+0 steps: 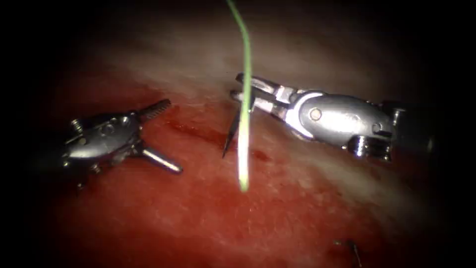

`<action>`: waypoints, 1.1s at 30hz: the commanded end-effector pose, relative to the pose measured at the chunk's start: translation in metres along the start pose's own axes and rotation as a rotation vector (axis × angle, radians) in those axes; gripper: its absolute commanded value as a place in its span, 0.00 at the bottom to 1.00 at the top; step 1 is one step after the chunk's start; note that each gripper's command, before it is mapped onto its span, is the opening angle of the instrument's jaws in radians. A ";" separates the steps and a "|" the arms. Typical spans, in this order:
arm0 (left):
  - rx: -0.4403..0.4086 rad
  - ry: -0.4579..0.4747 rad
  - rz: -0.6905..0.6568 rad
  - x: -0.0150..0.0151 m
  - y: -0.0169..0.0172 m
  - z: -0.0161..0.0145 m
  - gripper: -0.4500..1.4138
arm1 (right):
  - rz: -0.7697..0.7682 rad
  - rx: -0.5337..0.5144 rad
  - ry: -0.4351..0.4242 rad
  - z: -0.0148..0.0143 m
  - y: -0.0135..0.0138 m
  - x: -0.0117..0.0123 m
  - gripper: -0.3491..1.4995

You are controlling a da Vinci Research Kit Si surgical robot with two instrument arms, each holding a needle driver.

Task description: Wound Closure

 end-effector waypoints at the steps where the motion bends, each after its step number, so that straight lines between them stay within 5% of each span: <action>1: -0.004 0.002 0.000 -0.0002 -0.0002 0.0009 0.60 | -0.002 0.000 0.005 0.0012 0.0007 -0.0007 0.00; 2: -0.034 0.008 0.005 -0.0010 -0.0007 0.0005 0.45 | 0.006 0.004 0.013 0.0018 0.0015 -0.0013 0.00; 4: -0.044 0.010 0.011 -0.0017 -0.0013 0.0005 0.32 | 0.013 0.003 0.014 0.0024 0.0022 -0.0018 0.00; 13: -0.032 -0.075 0.057 -0.0061 -0.0051 0.0038 0.03 | 0.014 -0.017 0.020 0.0059 0.0034 -0.0049 0.00; 23: -0.016 -0.152 0.087 -0.0089 -0.0064 0.0070 0.00 | -0.019 0.020 0.033 0.0093 0.0028 -0.0090 0.00; 33: -0.019 -0.235 0.119 -0.0114 -0.0060 0.0094 0.03 | -0.086 0.033 0.030 0.0102 0.0026 -0.0100 0.00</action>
